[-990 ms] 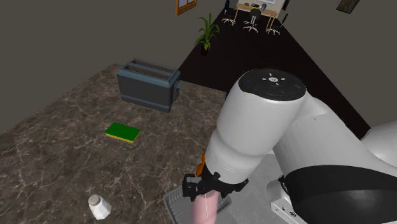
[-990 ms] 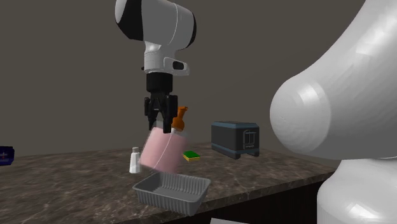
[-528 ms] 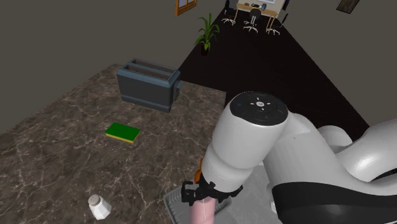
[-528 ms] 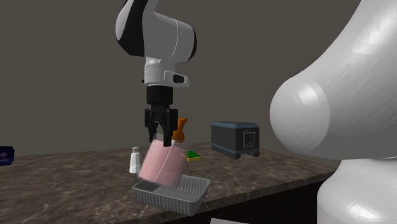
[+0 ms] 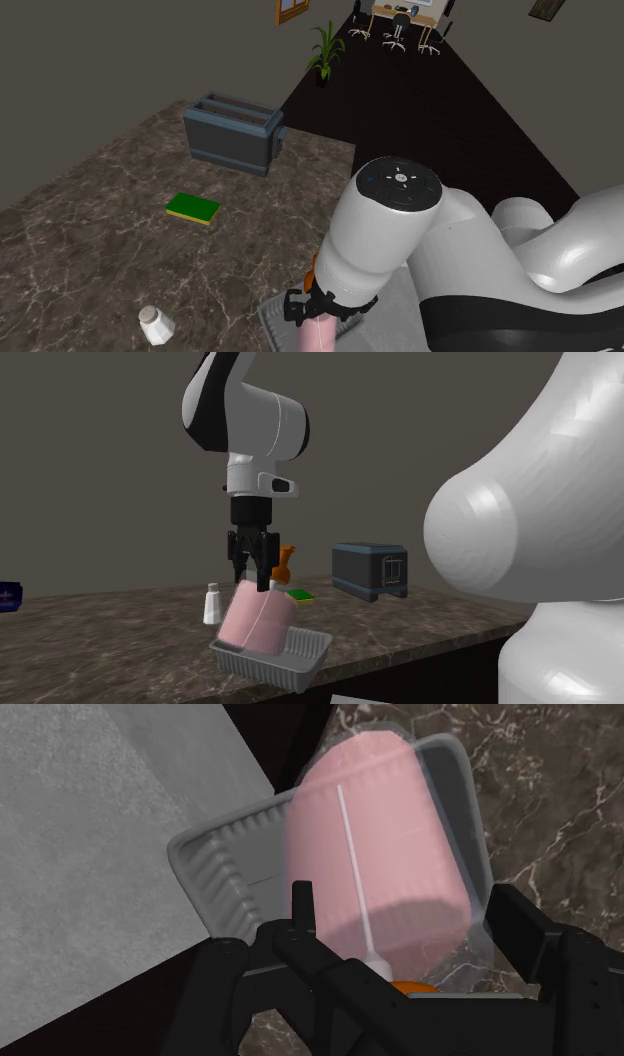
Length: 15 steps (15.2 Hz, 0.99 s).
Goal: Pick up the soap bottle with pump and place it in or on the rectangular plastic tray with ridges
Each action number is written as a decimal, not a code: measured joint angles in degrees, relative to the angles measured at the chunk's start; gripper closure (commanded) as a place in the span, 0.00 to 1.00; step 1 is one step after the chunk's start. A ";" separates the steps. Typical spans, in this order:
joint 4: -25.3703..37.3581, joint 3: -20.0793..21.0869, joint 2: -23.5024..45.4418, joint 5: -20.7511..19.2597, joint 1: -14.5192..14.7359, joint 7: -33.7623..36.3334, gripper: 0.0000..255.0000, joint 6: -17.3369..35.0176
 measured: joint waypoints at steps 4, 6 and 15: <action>-0.04 0.02 0.03 0.02 0.01 0.00 0.00 0.03; -0.05 0.03 0.04 0.03 0.02 0.00 0.00 0.03; 4.45 -3.10 -3.81 -0.21 0.75 -0.56 0.00 -8.22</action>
